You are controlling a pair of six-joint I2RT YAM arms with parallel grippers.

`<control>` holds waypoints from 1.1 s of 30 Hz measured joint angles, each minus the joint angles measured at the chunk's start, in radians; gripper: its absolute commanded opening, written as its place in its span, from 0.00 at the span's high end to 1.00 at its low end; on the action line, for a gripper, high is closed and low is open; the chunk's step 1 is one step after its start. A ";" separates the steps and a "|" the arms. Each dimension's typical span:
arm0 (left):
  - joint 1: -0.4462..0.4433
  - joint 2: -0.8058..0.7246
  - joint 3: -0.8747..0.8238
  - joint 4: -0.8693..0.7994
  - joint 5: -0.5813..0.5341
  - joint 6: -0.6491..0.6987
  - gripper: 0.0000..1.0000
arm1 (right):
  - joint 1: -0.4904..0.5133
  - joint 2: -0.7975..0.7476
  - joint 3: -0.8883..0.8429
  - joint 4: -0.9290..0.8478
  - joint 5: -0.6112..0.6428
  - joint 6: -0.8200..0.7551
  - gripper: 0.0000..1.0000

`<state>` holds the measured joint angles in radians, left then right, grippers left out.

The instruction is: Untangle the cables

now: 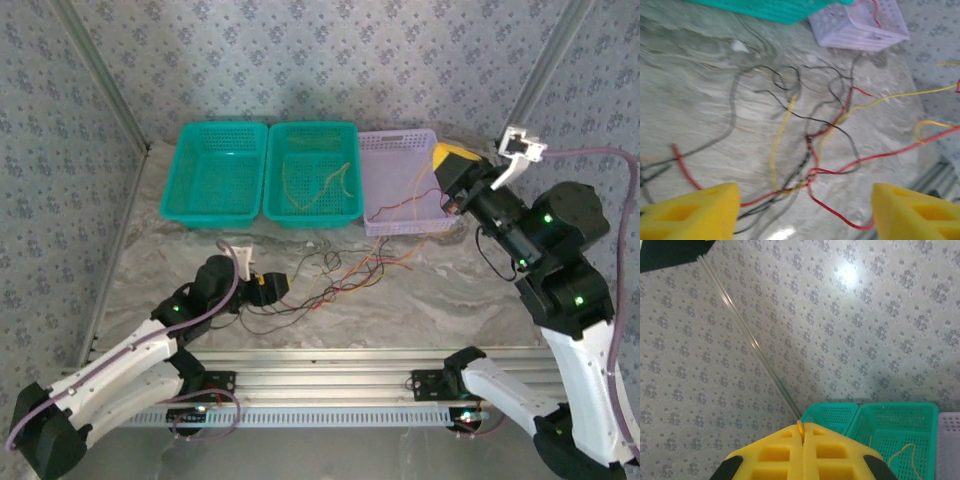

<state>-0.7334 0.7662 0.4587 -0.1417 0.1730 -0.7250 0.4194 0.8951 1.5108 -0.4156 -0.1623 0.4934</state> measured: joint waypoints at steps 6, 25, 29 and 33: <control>-0.161 0.140 0.036 0.088 0.048 0.087 0.18 | 0.000 0.054 0.000 0.002 -0.046 0.017 1.00; -0.340 0.647 0.367 0.051 -0.106 0.396 0.16 | 0.000 0.090 0.051 0.009 -0.148 0.050 1.00; -0.340 0.679 0.369 0.048 -0.199 0.403 0.15 | 0.002 0.089 0.051 0.010 -0.158 0.061 1.00; -0.340 0.682 0.369 0.091 -0.268 0.402 0.15 | 0.005 0.089 0.051 0.021 -0.169 0.073 1.00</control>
<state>-1.0737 1.4479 0.8276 -0.0509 -0.0948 -0.3233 0.4244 0.9844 1.5623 -0.3943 -0.3313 0.5663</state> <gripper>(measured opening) 0.847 0.045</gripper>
